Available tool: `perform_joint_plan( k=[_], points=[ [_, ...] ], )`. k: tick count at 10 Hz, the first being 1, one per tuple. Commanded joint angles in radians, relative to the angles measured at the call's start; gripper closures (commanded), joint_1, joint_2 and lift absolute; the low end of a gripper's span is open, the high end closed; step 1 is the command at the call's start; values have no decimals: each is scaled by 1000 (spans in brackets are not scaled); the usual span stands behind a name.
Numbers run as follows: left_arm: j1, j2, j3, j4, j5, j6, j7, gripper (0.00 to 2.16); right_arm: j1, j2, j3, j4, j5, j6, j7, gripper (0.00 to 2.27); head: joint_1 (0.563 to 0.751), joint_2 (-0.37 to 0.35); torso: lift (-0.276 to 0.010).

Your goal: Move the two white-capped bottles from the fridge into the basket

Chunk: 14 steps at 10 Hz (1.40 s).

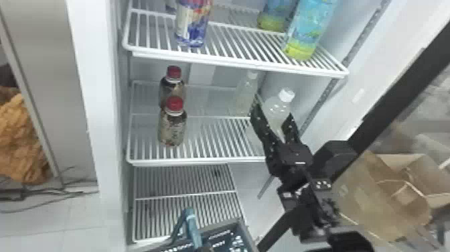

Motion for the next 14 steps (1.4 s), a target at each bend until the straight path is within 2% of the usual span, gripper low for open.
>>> perform_joint_plan(
  k=[1,5,10,14],
  points=[
    [0,0,2,0,0,0,0,1119,84,-6,2,-148,-48,98,4,671,695,-350,-260],
    [0,0,2,0,0,0,0,1119,234,-4,-4,-376,-130,285,19,671,695,-350,-260],
    [2,0,6,0,0,0,-2,1119,408,14,-60,-636,-146,599,24,671,695,-350,-260],
    [5,0,8,0,-2,0,-2,1119,504,22,-99,-796,-176,859,24,673,695,-350,-260]
  ],
)
